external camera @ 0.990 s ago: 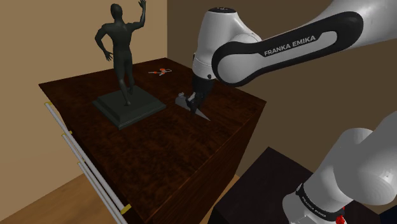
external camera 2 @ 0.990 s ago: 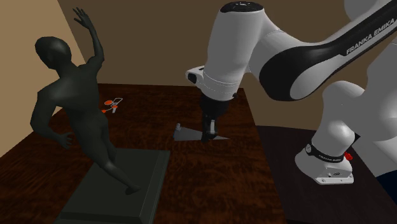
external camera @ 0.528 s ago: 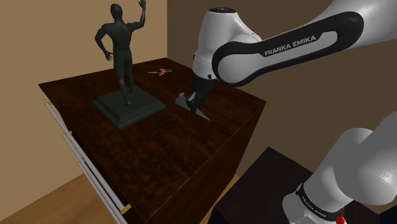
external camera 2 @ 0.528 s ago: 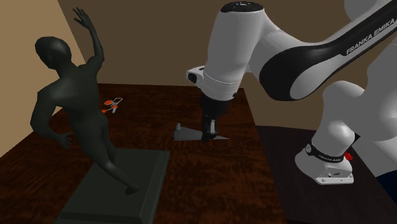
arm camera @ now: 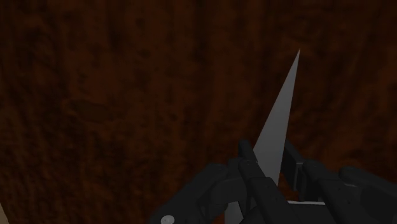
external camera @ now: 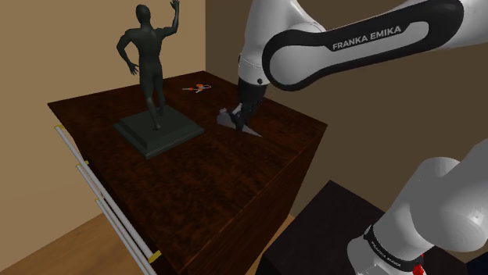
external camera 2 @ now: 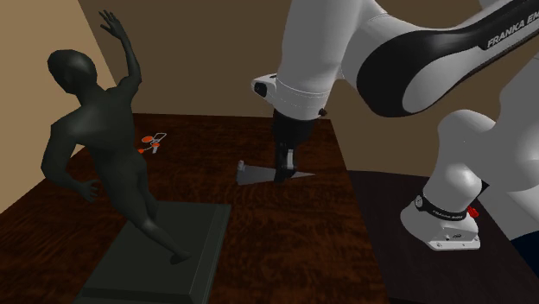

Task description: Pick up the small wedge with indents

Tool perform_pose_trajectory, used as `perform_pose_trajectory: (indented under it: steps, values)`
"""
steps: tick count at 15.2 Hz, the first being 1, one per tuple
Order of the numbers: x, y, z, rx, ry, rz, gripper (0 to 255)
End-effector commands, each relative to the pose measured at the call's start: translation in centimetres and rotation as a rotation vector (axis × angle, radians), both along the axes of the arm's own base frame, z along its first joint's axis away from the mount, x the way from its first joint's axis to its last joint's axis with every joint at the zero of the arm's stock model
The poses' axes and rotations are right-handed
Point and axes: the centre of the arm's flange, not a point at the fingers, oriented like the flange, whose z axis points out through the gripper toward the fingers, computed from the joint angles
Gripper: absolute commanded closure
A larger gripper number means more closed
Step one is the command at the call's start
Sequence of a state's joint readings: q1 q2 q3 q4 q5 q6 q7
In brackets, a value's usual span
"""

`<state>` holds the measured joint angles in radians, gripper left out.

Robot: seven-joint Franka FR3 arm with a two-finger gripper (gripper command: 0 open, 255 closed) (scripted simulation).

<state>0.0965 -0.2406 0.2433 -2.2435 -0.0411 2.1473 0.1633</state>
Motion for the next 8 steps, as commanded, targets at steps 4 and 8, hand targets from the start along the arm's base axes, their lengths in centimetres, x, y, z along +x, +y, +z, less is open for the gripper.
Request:
perform_pose_trajectory:
  steps: [4, 8]
  values:
    - [0.0, -0.1, 2.7, 0.0, 0.0, 0.0, 255]
    - [0.0, -0.1, 4.4, 0.0, 0.0, 0.0, 255]
